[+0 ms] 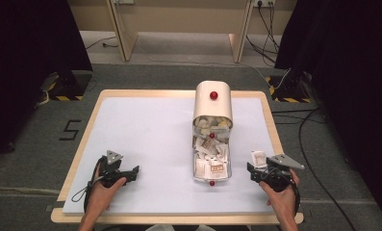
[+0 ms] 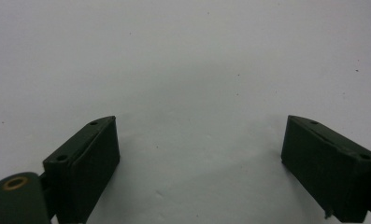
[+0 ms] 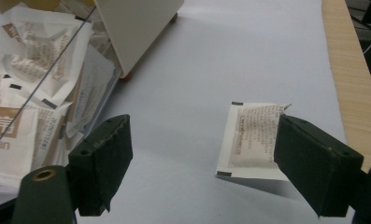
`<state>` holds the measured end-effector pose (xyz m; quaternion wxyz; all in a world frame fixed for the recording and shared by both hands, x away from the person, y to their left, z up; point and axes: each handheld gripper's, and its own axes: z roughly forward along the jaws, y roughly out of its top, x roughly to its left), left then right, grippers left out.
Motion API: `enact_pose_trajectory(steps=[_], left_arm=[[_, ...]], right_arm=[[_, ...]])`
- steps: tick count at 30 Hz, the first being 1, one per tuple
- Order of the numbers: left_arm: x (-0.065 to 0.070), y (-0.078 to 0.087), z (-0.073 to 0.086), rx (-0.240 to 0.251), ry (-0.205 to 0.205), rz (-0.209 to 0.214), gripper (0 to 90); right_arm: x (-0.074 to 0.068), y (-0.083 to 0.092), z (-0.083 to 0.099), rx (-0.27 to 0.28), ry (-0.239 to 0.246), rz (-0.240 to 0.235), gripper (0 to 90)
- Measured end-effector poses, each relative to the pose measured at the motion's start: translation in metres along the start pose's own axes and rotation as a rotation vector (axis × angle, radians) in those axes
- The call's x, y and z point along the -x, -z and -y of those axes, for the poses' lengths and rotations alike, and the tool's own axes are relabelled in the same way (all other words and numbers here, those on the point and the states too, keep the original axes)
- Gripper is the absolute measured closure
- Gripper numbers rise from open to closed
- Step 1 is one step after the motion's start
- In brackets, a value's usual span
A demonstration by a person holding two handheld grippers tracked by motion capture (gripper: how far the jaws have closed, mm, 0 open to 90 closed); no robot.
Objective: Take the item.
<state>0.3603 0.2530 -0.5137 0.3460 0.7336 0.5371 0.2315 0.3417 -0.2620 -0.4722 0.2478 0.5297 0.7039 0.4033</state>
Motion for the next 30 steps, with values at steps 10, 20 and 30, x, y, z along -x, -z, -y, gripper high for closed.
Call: enact_pose_trajectory(steps=[10, 20, 30], left_arm=[[0.000, 0.000, 0.000, -0.001, -0.001, 0.000, 10.6], [0.000, 0.000, 0.000, -0.001, -0.001, -0.001, 10.6], [0.000, 0.000, 0.000, -0.002, -0.002, -0.001, 10.6]], right_arm=[[-0.009, 0.008, 0.009, 0.003, 0.001, -0.023, 18.4], [-0.012, 0.014, 0.015, -0.005, -0.003, -0.031, 17.1], [-0.015, 0.018, 0.020, -0.013, 0.004, -0.046, 17.0]])
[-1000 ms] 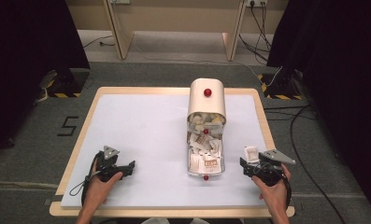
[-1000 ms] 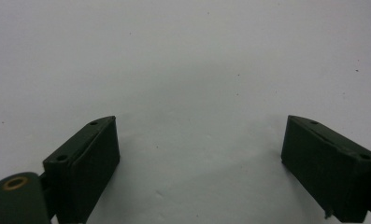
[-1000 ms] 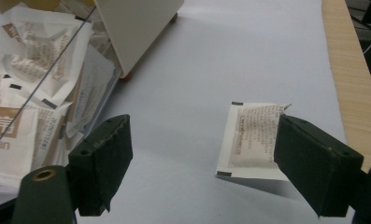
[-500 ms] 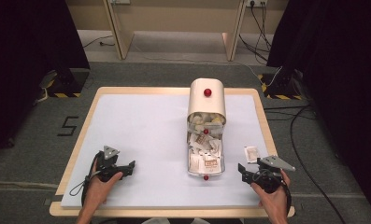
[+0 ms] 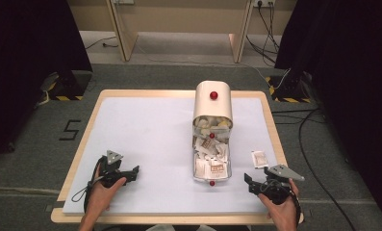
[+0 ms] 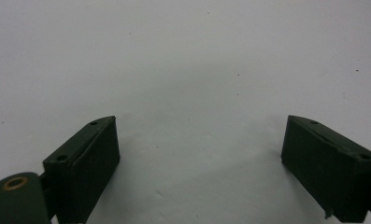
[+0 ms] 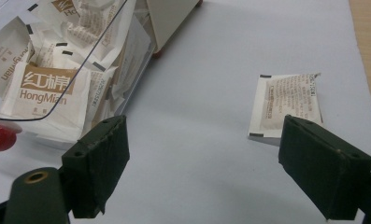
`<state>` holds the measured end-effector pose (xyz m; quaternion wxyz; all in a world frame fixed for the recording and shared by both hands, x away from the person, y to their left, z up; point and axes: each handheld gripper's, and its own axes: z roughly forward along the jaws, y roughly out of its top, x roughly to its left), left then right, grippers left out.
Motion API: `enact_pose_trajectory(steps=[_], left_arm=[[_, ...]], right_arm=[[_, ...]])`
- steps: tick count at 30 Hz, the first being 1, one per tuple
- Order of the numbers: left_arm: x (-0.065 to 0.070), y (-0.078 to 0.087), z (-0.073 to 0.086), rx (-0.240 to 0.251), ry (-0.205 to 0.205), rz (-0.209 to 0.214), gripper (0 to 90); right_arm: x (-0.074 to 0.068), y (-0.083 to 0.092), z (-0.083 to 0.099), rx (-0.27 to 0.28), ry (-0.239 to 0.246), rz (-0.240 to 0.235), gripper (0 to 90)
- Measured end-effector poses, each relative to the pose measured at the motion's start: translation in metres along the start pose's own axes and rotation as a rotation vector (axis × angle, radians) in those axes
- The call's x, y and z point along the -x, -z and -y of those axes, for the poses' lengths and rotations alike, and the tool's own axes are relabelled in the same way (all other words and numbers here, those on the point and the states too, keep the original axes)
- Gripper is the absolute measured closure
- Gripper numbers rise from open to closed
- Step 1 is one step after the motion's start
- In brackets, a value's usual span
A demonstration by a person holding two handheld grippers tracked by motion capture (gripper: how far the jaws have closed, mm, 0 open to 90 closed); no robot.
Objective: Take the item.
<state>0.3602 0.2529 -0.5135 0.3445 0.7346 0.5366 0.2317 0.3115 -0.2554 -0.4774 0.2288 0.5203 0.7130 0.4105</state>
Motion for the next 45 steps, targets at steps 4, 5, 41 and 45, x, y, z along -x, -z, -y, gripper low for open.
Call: enact_pose_trajectory(steps=[4, 5, 41, 45], left_arm=[[0.000, 0.000, 0.000, 0.002, 0.002, 0.000, 10.6], [0.000, 0.000, 0.000, 0.000, 0.000, 0.000, 10.6], [0.000, 0.000, 0.000, 0.000, -0.001, 0.000, 10.6], [0.000, 0.000, 0.000, 0.000, -0.001, -0.001, 10.6]], right_arm=[[-0.001, 0.001, 0.003, -0.007, 0.004, -0.008, 17.0], [-0.002, 0.002, 0.004, -0.012, 0.003, -0.009, 17.0], [-0.012, 0.010, 0.028, -0.121, 0.017, -0.054, 17.4], [-0.012, 0.011, 0.030, -0.136, 0.037, -0.052, 17.4]])
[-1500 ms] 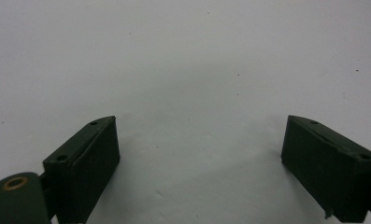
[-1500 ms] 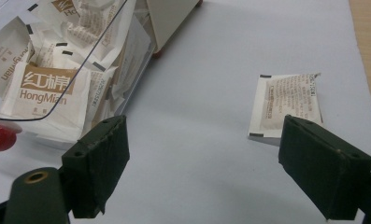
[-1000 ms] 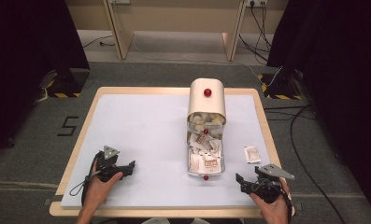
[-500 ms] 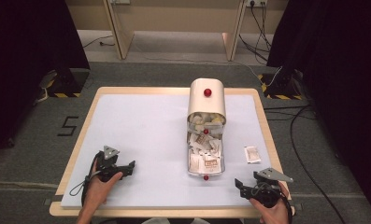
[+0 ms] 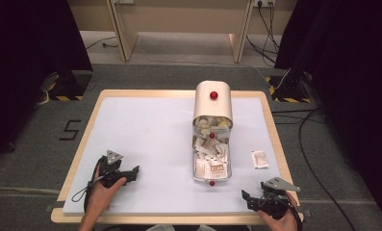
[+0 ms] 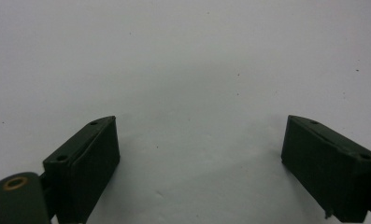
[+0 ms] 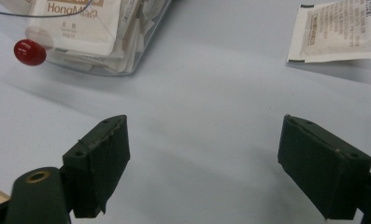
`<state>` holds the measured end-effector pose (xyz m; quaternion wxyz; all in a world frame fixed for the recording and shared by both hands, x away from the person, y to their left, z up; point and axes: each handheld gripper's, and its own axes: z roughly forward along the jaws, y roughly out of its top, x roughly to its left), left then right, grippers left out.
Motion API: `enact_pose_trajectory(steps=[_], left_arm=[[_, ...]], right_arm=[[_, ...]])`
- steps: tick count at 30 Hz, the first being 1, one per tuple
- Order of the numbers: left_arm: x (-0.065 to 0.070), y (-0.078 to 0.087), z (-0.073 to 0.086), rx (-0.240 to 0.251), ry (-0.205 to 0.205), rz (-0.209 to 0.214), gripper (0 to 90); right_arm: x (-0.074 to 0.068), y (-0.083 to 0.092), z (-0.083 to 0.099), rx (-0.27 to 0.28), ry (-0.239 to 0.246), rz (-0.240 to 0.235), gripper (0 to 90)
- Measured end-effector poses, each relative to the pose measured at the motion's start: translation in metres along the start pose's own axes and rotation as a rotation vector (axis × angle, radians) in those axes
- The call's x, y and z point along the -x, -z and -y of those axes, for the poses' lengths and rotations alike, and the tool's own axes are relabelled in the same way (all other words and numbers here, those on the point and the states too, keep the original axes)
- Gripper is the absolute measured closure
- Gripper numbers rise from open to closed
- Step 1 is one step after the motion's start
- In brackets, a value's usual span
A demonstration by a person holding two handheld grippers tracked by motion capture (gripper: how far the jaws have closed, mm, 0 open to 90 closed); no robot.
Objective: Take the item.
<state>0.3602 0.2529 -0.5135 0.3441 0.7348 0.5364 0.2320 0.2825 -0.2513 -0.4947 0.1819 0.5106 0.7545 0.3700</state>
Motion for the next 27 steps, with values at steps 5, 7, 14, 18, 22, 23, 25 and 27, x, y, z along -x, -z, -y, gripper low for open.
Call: enact_pose_trajectory(steps=[5, 7, 14, 18, 22, 23, 25, 27], left_arm=[[0.0001, 0.0000, 0.0000, 0.000, 0.000, 0.000, 10.6], [0.0001, 0.0000, 0.0000, 0.000, 0.000, 0.000, 10.6], [0.0000, 0.0000, 0.0000, 0.000, 0.000, 0.000, 10.6], [0.0000, 0.0000, 0.0000, 0.000, -0.001, 0.000, 10.6], [0.0000, 0.0000, 0.0000, -0.001, 0.000, 0.000, 10.5], [0.0000, 0.0000, 0.0000, -0.001, -0.001, 0.000, 10.5], [0.0000, 0.0000, 0.0000, -0.001, 0.000, -0.001, 10.5], [0.0001, 0.0000, 0.0000, -0.001, -0.001, -0.001, 10.5]], right_arm=[[-0.0031, 0.0007, 0.0021, -0.013, 0.026, 0.013, 17.9], [-0.0043, 0.0011, 0.0028, -0.017, 0.036, 0.015, 17.9], [-0.0085, 0.0007, 0.0054, -0.043, 0.074, 0.036, 18.4], [-0.0086, 0.0000, 0.0066, -0.057, 0.089, 0.046, 18.7], [-0.0093, -0.0011, 0.0074, -0.072, 0.106, 0.057, 18.5], [-0.0094, -0.0012, 0.0074, -0.071, 0.107, 0.057, 18.4], [-0.0091, -0.0013, 0.0075, -0.070, 0.105, 0.055, 18.3], [-0.0090, -0.0013, 0.0075, -0.071, 0.106, 0.054, 18.3]])
